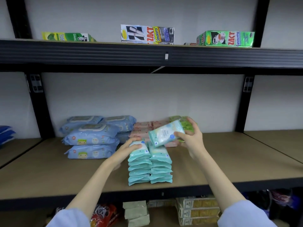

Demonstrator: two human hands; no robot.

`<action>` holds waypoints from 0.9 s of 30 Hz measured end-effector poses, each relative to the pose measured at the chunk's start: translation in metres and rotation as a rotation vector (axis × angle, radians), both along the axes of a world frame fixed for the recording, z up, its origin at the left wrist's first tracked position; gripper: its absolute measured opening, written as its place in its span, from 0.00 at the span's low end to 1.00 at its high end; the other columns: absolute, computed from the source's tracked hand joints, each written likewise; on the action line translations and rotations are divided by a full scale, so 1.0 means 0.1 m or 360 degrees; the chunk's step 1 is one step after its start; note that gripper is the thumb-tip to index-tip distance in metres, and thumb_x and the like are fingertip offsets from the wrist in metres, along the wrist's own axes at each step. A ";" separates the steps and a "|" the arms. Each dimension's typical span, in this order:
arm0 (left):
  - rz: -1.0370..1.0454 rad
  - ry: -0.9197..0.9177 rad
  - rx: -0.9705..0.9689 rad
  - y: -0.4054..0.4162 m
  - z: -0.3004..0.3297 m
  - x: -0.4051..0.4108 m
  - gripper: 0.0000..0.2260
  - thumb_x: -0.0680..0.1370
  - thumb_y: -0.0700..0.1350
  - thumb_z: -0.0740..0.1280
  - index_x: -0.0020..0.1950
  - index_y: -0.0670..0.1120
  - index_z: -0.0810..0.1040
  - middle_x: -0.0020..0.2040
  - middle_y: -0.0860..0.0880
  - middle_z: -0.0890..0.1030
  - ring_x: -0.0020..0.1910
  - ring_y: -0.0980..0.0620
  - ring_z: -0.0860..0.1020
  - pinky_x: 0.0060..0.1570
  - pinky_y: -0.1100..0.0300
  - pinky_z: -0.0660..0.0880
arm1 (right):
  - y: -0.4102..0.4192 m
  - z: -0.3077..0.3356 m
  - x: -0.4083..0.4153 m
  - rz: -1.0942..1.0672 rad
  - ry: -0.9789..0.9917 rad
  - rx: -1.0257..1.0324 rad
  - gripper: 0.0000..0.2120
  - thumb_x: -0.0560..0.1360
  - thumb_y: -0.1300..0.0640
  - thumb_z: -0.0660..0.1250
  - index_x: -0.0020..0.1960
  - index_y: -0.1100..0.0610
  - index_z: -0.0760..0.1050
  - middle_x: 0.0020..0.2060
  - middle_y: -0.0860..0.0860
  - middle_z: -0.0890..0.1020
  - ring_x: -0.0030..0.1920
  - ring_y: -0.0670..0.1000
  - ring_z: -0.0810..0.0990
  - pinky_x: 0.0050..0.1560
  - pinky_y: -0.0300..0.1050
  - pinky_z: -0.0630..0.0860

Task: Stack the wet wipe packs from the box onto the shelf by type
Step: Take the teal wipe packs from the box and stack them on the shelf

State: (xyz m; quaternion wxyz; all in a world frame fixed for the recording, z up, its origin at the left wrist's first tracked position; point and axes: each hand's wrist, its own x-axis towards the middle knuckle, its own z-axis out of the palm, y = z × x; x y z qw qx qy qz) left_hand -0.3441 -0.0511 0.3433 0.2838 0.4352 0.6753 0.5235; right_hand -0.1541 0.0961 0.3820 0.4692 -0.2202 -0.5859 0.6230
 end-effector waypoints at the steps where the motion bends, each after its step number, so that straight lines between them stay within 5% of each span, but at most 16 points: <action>1: -0.0004 0.0002 -0.0006 0.01 0.01 0.00 0.20 0.66 0.59 0.67 0.57 0.59 0.72 0.60 0.52 0.75 0.58 0.52 0.75 0.58 0.57 0.71 | 0.02 0.04 -0.01 0.0011 0.0049 -0.0002 0.33 0.69 0.72 0.69 0.67 0.46 0.68 0.45 0.58 0.80 0.36 0.52 0.80 0.38 0.49 0.80; 6: -0.0055 -0.0045 -0.0012 0.05 0.02 -0.02 0.26 0.59 0.60 0.70 0.55 0.56 0.74 0.56 0.49 0.78 0.55 0.50 0.77 0.58 0.53 0.71 | 0.06 0.07 -0.16 0.0114 -0.0094 0.0022 0.15 0.74 0.69 0.64 0.57 0.55 0.77 0.42 0.53 0.79 0.36 0.49 0.77 0.27 0.39 0.73; 11: -0.0085 -0.0055 -0.0048 0.08 0.02 -0.04 0.28 0.56 0.59 0.69 0.56 0.57 0.74 0.56 0.48 0.77 0.54 0.48 0.77 0.56 0.54 0.71 | 0.07 -0.11 -0.35 0.0174 -0.0499 0.0091 0.10 0.78 0.64 0.59 0.55 0.58 0.76 0.52 0.57 0.79 0.43 0.49 0.77 0.39 0.38 0.73; 14: -0.0075 -0.0093 -0.0046 0.09 0.00 -0.05 0.28 0.56 0.59 0.68 0.56 0.57 0.73 0.56 0.48 0.77 0.54 0.48 0.77 0.56 0.53 0.71 | 0.06 -0.24 -0.40 0.0297 -0.0825 0.0244 0.18 0.77 0.52 0.62 0.66 0.54 0.72 0.63 0.51 0.74 0.60 0.50 0.73 0.62 0.40 0.69; 19: -0.0066 -0.0145 -0.0059 0.12 0.01 -0.03 0.27 0.58 0.54 0.69 0.57 0.55 0.71 0.54 0.46 0.76 0.51 0.47 0.77 0.53 0.54 0.72 | 0.03 -0.26 -0.32 0.0603 -0.0817 0.0138 0.23 0.78 0.53 0.60 0.72 0.49 0.63 0.63 0.47 0.68 0.59 0.47 0.69 0.46 0.32 0.69; 24: 0.0088 -0.0205 -0.0109 0.22 0.09 0.02 0.33 0.61 0.50 0.65 0.65 0.51 0.60 0.51 0.47 0.72 0.49 0.49 0.75 0.47 0.58 0.73 | -0.05 -0.24 -0.40 0.0649 -0.0799 0.0103 0.23 0.78 0.51 0.61 0.72 0.47 0.63 0.70 0.51 0.67 0.66 0.53 0.71 0.66 0.49 0.69; 27: 0.0219 -0.0206 -0.0055 0.22 0.07 0.06 0.37 0.59 0.50 0.67 0.67 0.48 0.60 0.57 0.45 0.71 0.55 0.47 0.74 0.51 0.57 0.71 | -0.12 -0.22 -0.42 0.0695 -0.0834 0.0095 0.25 0.78 0.48 0.61 0.73 0.46 0.60 0.72 0.50 0.64 0.67 0.53 0.70 0.67 0.49 0.68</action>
